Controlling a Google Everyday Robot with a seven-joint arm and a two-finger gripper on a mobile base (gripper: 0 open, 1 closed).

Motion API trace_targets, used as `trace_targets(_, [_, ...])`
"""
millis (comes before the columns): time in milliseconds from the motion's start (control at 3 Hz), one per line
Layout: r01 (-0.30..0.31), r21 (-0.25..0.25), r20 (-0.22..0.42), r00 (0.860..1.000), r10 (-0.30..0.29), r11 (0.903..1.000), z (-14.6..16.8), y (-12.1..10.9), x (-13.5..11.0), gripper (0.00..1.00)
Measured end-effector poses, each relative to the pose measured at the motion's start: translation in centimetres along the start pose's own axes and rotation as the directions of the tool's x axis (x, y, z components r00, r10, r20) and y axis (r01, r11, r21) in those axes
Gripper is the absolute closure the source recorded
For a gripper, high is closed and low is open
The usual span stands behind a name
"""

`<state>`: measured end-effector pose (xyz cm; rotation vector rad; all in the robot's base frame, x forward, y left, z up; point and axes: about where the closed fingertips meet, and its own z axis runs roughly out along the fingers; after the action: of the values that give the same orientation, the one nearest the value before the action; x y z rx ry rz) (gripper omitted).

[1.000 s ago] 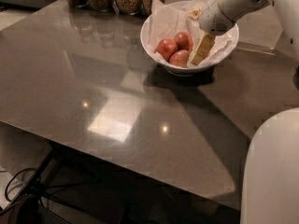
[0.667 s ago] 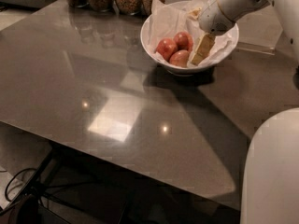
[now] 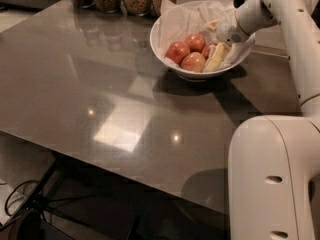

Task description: Pick apple from white bowl

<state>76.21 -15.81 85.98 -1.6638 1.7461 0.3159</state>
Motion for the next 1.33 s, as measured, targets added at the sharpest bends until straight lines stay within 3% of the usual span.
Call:
trace_targets(333, [0.001, 0.002, 0.001, 1.0, -0.001, 1.0, 0.0, 0.0, -0.1, 0.0])
trace_targets(667, [0.058, -0.016, -0.047, 0.997, -0.059, 0.9982, -0.8, 0.4, -0.5, 0.19])
trace_targets(1000, [0.06, -0.017, -0.05, 0.997, -0.06, 0.9981, -0.8, 0.4, -0.4, 0.42])
trace_targets(1333, [0.062, -0.05, -0.115, 0.991, -0.067, 0.9968, -2.2, 1.2, 0.5, 0.65])
